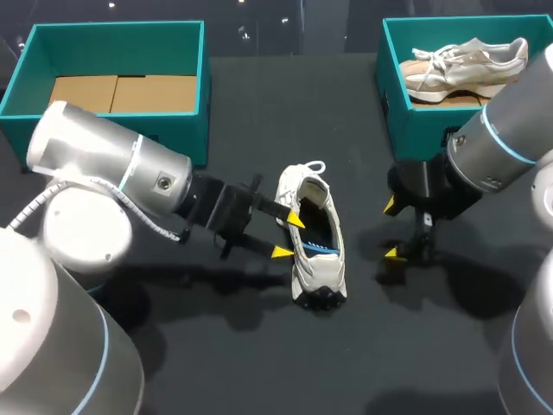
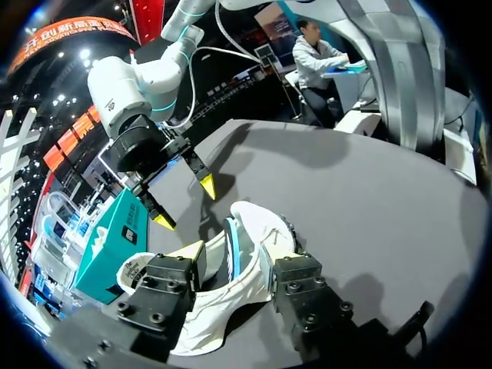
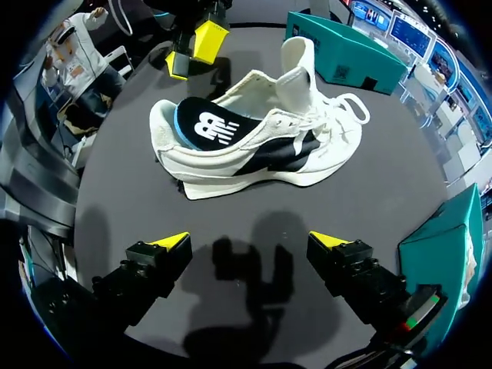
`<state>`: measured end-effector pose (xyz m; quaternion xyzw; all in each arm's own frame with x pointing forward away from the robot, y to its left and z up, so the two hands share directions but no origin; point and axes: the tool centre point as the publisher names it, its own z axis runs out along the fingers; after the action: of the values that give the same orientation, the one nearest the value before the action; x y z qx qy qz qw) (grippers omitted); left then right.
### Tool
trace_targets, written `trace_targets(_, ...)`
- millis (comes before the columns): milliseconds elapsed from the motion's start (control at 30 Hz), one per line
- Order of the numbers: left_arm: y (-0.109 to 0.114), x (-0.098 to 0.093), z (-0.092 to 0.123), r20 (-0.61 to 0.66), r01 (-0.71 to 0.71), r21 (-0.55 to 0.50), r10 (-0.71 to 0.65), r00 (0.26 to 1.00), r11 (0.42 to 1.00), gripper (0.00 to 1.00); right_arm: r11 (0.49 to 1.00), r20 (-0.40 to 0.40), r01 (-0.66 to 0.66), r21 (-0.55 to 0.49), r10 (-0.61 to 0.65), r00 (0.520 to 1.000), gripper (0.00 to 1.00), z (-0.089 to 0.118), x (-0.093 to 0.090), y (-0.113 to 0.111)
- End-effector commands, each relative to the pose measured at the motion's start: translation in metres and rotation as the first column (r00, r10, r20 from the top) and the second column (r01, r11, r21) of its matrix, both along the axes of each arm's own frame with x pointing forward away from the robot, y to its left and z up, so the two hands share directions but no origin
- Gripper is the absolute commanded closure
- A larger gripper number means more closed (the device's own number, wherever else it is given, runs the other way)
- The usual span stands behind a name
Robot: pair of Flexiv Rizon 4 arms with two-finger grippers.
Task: Take the shoe out of the shoebox, open the shoe tongue, remove and reinsert the insole, then place the shoe into the shoebox
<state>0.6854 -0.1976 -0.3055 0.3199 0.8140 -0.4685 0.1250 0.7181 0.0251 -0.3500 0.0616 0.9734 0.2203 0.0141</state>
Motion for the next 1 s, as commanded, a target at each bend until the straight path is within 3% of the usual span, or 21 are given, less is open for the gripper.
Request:
trace_targets(33,0.03,0.002,0.019,-0.038,0.097,0.077,-0.094,0.995,0.992,0.56,1.0,-0.012,-0.013,0.002,0.013,1.0,0.0,0.021,-0.008,-0.024)
trace_targets(267,0.057,0.007,0.036,-0.049,0.229,0.159,-0.224,0.973,0.96,0.56,1.0,-0.012,-0.013,0.002,0.013,1.0,0.0,0.021,-0.008,-0.024)
trace_targets(300,0.06,0.007,0.038,-0.06,0.273,0.18,-0.267,0.962,0.945,0.64,1.0,-0.012,-0.013,0.002,0.013,1.0,0.0,0.021,-0.008,-0.024)
trace_targets(333,0.064,0.006,0.04,-0.099,0.339,0.209,-0.325,0.941,0.917,0.91,1.0,-0.012,-0.013,0.002,0.013,1.0,0.0,0.021,-0.008,-0.024)
trace_targets(367,0.069,0.004,0.042,-0.137,0.403,0.24,-0.38,0.915,0.883,1.0,1.0,-0.012,-0.013,0.002,0.013,1.0,0.0,0.021,-0.008,-0.024)
trace_targets(400,0.073,0.002,0.045,-0.164,0.46,0.247,-0.431,0.887,0.853,1.0,1.0,-0.012,-0.013,0.002,0.013,1.0,0.0,0.021,-0.008,-0.024)
trace_targets(800,0.073,0.002,0.045,-0.164,0.46,0.247,-0.431,0.887,0.853,1.0,1.0,-0.012,-0.013,0.002,0.013,1.0,0.0,0.021,-0.008,-0.024)
trace_targets(867,0.073,0.002,0.045,-0.164,0.46,0.247,-0.431,0.887,0.853,1.0,1.0,-0.02,0.003,0.014,-0.003,1.0,0.0,0.023,-0.006,-0.037)
trace_targets(1000,0.065,0.01,0.058,-0.127,0.517,0.325,-0.506,0.853,0.791,1.0,0.998,-0.02,0.046,0.032,-0.045,0.999,0.0,0.029,-0.005,-0.068)
